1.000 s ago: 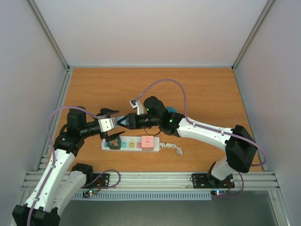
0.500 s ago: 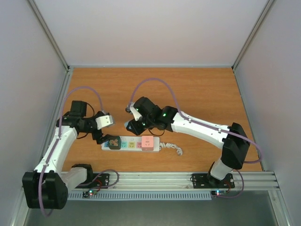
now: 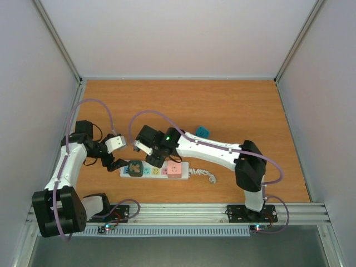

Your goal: Insert the plug

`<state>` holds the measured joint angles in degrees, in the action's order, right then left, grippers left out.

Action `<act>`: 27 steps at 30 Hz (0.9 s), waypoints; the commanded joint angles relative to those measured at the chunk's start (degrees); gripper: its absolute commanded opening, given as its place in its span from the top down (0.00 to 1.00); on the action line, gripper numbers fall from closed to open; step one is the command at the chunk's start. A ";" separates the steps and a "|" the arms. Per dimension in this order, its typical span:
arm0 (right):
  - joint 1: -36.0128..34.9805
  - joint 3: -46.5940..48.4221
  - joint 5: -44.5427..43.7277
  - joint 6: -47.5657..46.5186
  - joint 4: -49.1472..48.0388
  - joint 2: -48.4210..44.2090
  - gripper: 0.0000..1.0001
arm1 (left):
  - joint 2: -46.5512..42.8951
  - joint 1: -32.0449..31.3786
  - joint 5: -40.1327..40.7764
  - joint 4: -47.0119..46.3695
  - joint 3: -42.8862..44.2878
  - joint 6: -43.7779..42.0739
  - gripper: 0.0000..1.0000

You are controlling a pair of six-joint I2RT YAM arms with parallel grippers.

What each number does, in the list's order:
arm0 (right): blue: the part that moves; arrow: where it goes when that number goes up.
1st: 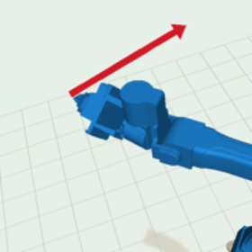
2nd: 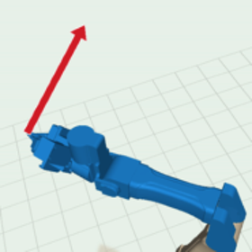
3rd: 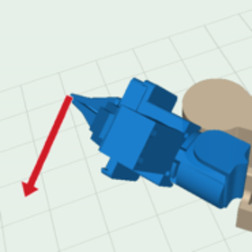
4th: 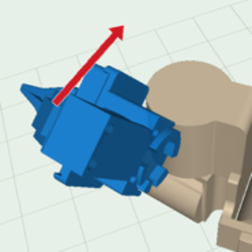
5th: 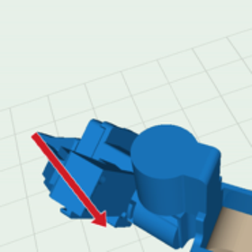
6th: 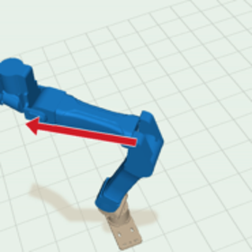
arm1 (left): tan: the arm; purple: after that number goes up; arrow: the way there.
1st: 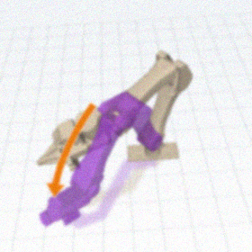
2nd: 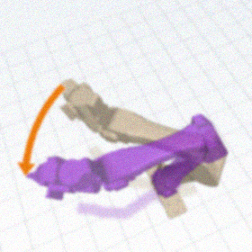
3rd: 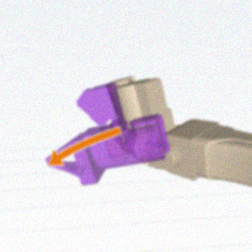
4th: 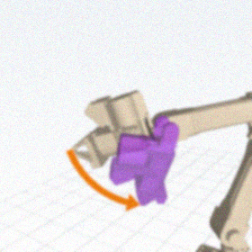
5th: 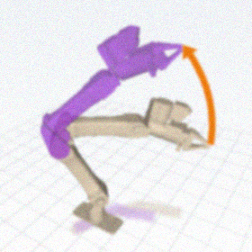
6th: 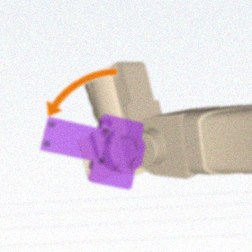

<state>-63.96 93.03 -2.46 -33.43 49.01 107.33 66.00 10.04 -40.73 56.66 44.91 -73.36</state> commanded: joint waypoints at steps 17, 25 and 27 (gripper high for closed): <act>-5.02 6.45 -7.21 -8.13 12.88 10.41 0.99 | 4.32 1.65 -2.59 -0.82 -1.44 -4.18 0.00; -5.68 4.19 -6.45 -8.38 13.06 10.80 0.99 | 4.76 1.73 -3.28 -1.07 -1.40 -3.75 0.00; -5.80 3.69 -6.71 -8.56 12.99 10.88 0.98 | 4.52 1.73 -3.39 -1.04 -1.33 -3.67 0.00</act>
<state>-68.86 97.58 -8.16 -40.73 60.99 117.54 70.87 11.29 -42.13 56.31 44.01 -76.38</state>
